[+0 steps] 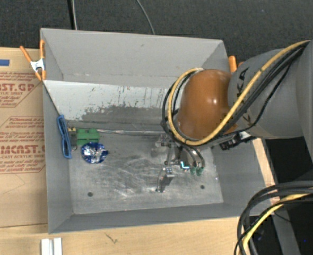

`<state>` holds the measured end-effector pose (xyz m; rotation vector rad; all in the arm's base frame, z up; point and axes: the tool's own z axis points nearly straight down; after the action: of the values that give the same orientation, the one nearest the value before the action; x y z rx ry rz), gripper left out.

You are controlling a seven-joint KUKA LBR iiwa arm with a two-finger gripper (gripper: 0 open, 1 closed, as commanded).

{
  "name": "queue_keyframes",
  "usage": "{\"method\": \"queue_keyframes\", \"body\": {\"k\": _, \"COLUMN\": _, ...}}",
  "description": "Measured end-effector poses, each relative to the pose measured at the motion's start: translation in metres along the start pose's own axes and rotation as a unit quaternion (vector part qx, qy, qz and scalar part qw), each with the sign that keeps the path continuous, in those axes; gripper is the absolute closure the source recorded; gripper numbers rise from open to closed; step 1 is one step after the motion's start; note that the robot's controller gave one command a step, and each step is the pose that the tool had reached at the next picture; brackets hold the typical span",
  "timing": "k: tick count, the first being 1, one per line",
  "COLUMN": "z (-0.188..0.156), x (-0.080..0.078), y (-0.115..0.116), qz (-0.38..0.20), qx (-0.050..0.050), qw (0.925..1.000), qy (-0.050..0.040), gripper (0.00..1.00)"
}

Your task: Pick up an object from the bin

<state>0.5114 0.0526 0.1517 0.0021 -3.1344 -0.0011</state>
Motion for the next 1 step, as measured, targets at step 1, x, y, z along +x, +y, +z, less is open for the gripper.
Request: {"method": "queue_keyframes", "body": {"k": 1, "z": 0.0632, "x": 0.0022, "y": 0.0811, "qz": 0.034, "qx": -0.001, "qw": 0.9994, "qy": -0.0005, "gripper": 0.0}}
